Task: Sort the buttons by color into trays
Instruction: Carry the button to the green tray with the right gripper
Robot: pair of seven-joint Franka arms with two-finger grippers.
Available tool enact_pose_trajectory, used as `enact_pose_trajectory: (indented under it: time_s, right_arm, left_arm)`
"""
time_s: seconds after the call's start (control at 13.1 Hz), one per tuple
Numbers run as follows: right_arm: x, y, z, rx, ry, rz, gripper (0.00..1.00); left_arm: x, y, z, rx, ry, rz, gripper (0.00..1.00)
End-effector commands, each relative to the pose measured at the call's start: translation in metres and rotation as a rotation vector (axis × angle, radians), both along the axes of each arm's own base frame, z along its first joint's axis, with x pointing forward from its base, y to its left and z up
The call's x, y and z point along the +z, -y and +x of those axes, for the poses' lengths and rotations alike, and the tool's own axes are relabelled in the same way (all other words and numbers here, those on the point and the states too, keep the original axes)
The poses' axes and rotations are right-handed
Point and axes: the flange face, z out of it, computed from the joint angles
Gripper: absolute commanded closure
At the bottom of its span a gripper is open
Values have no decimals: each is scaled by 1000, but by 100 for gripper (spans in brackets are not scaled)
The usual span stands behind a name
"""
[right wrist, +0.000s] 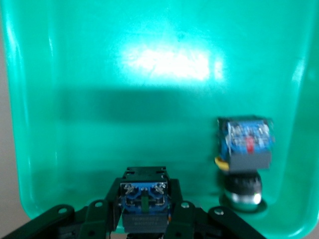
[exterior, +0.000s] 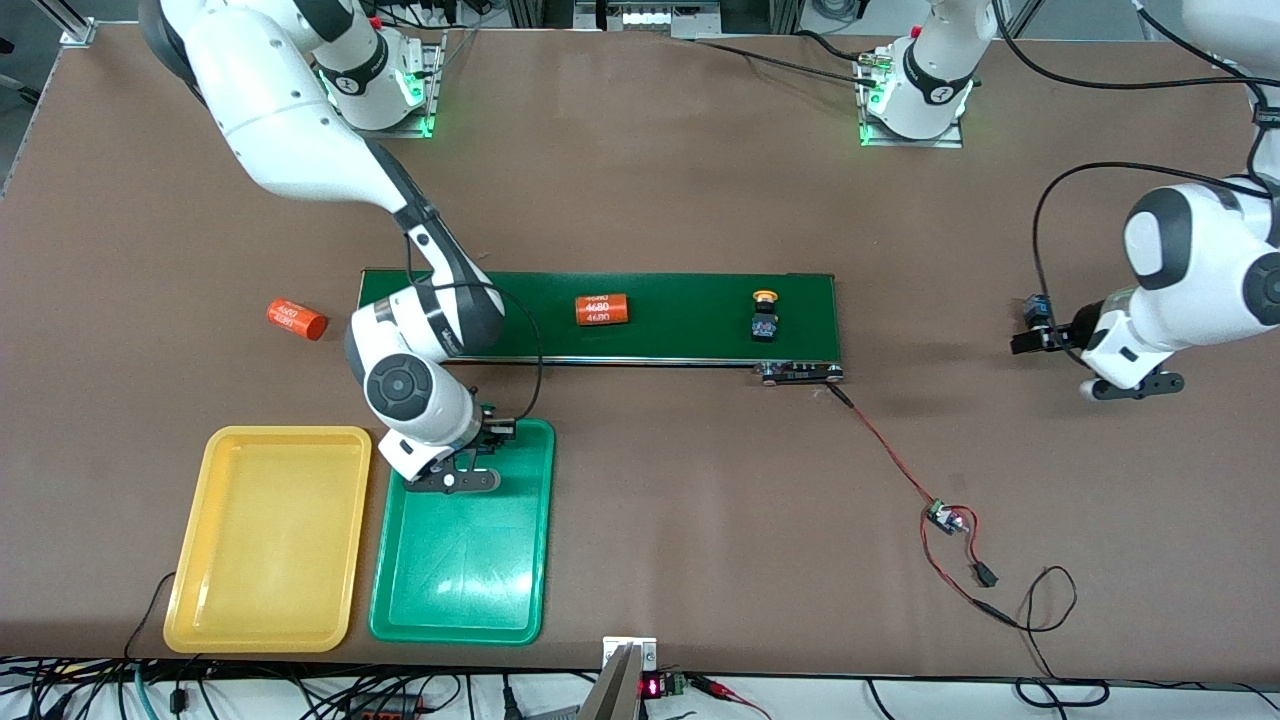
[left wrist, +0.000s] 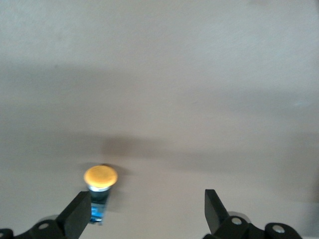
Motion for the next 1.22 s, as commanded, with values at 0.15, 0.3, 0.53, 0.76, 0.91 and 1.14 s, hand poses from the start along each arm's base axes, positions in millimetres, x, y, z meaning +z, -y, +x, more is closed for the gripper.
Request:
enact_pose_trajectory:
  time_s: [0.15, 0.3, 0.53, 0.76, 0.91, 1.14]
  right_arm:
    - [-31, 6, 6, -7, 2, 9, 99]
    - [-20, 16, 10, -66, -62, 46, 100]
    - [11, 18, 17, -73, -114, 26, 100]
    - [14, 20, 14, -73, -144, 11, 100]
    - [34, 19, 21, -74, -134, 14, 100]
    - [49, 20, 26, -70, -119, 5, 100]
  left_arm:
    - [-38, -9, -37, -89, -52, 49, 0]
    - [-59, -10, -53, -116, -45, 34, 0]
    - [-66, -29, -60, -163, -54, 9, 0]
    - [-69, -45, -66, -169, -56, 2, 0]
    - [-76, -47, -67, -194, -54, -8, 0]
    - [-83, -52, -70, -184, -63, -15, 0]
